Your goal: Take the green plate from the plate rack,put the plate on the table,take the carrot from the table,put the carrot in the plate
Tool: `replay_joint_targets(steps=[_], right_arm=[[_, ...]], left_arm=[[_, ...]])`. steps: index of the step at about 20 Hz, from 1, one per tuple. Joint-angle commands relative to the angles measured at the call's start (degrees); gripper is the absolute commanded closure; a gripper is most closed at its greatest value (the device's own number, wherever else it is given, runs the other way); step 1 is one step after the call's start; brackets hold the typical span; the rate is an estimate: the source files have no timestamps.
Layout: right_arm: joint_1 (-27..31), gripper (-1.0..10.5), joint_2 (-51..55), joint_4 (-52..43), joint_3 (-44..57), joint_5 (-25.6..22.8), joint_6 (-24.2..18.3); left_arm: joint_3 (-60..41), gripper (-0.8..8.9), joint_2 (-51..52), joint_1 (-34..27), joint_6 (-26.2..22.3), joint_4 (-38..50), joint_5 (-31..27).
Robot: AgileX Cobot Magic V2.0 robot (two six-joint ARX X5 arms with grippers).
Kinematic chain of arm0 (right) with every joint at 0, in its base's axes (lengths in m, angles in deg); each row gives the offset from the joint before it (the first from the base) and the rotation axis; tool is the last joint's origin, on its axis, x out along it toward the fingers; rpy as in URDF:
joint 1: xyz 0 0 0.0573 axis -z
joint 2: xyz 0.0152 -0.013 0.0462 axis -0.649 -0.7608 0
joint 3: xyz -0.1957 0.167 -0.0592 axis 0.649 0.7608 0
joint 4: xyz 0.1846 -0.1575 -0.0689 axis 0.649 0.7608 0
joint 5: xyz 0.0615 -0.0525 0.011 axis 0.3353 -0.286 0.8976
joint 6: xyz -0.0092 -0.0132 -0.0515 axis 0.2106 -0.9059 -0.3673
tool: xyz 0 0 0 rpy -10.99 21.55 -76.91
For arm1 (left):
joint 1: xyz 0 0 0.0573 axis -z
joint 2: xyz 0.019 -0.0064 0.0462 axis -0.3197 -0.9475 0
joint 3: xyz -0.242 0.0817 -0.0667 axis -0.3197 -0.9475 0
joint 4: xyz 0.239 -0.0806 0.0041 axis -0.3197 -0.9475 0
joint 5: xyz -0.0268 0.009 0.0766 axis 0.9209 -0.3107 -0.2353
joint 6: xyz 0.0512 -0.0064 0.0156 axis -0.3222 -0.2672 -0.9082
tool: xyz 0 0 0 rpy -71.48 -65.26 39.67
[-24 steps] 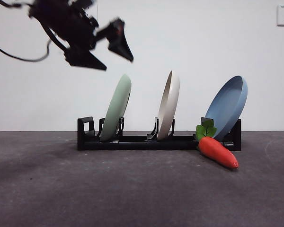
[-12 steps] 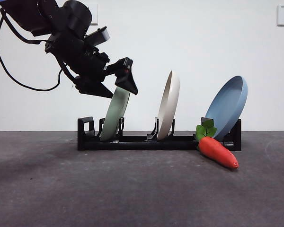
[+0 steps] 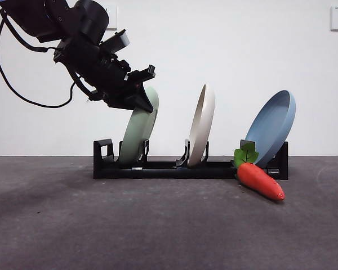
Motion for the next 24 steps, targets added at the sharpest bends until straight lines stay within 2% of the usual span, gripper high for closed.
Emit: replay_joint_targets(steps=[1, 7, 11, 18, 19, 21, 23, 24], right_arm=[[-0.13, 2.9, 0.00, -0.17, -0.26, -0.15, 0.37], [-0.13, 2.9, 0.00, -0.17, -0.26, -0.13, 0.35], [-0.13, 2.9, 0.00, -0.17, -0.26, -0.13, 0.33], [-0.13, 2.9, 0.00, -0.17, -0.26, -0.11, 0.28], [-0.13, 2.9, 0.00, -0.17, -0.26, -0.11, 0.28], [-0.13, 2.9, 0.00, -0.17, -0.26, -0.13, 0.31], [-0.13, 2.9, 0.00, -0.22, -0.26, -0.13, 0.31], [-0.13, 2.9, -0.02, -0.26, -0.26, -0.15, 0.31]], left_arm=[[-0.07, 8.22, -0.48, 0.02, 3.58, -0.07, 1.07], [0.70, 8.22, 1.09, -0.70, 11.67, 2.80, 6.97], [2.56, 8.22, 3.34, -0.70, 13.70, 2.40, 8.66], [3.19, 8.22, 10.71, -0.68, 13.27, -0.50, 8.07], [3.19, 8.22, 12.22, -0.63, 12.55, -1.79, 8.09], [3.19, 8.21, 16.20, 0.55, 7.08, -7.17, 8.02], [3.19, 8.21, 20.83, 3.17, -1.62, -15.74, 5.35], [3.19, 8.21, 23.47, 5.18, -7.04, -21.46, 1.44]])
